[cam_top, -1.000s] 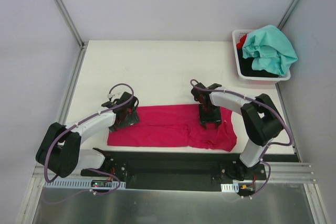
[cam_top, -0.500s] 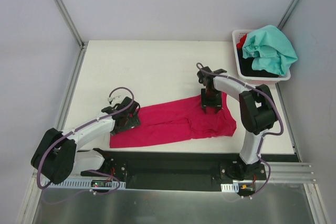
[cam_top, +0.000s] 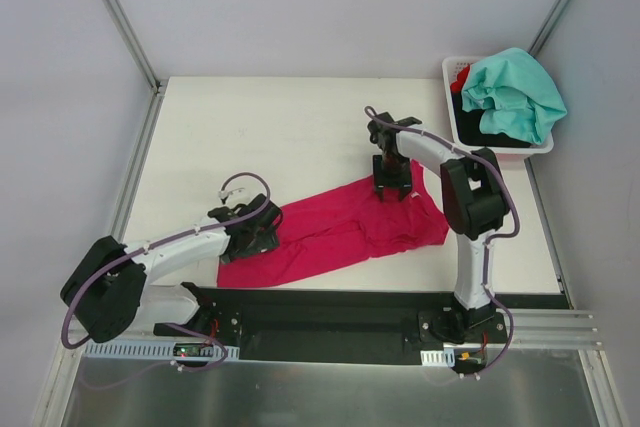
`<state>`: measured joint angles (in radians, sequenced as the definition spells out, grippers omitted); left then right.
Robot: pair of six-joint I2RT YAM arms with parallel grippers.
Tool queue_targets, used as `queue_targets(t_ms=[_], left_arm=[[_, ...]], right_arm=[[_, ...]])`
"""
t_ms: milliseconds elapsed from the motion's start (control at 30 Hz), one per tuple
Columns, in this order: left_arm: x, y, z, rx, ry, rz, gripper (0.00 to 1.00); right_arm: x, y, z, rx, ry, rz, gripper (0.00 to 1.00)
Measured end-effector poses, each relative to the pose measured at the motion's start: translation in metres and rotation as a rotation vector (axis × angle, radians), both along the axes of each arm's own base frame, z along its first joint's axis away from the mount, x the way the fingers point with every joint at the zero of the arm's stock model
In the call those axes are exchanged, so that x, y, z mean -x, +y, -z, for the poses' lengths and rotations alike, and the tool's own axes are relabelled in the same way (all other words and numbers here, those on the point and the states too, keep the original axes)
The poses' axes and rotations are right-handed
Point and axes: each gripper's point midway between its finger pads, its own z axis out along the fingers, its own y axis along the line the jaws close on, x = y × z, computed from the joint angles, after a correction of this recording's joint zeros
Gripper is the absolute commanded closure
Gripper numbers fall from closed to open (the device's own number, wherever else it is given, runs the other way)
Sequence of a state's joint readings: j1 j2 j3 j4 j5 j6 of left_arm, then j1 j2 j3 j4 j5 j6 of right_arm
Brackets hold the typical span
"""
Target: Fold and stack the t-shirts
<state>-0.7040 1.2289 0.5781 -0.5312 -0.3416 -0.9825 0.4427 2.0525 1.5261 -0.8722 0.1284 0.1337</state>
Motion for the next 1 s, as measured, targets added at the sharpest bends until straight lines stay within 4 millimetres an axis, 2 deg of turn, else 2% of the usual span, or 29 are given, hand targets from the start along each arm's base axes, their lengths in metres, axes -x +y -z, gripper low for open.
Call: queue_targets(t_ms=[300, 500, 733, 1000], left_arm=[[0.01, -0.024, 0.0, 0.007, 0.029, 0.033, 0.02], [0.024, -0.03, 0.0, 0.01, 0.053, 0.043, 0.02], [0.042, -0.024, -0.003, 0.013, 0.098, 0.026, 0.02], [0.066, 0.001, -0.012, 0.025, 0.094, -0.012, 0.01]], right_arm=[[-0.005, -0.002, 0.004, -0.017, 0.037, -0.01, 0.49], [-0.016, -0.007, 0.002, -0.058, 0.039, 0.018, 0.5], [-0.024, -0.012, 0.0, -0.062, 0.022, 0.029, 0.5], [-0.034, -0.018, -0.001, -0.067, 0.005, 0.04, 0.5]])
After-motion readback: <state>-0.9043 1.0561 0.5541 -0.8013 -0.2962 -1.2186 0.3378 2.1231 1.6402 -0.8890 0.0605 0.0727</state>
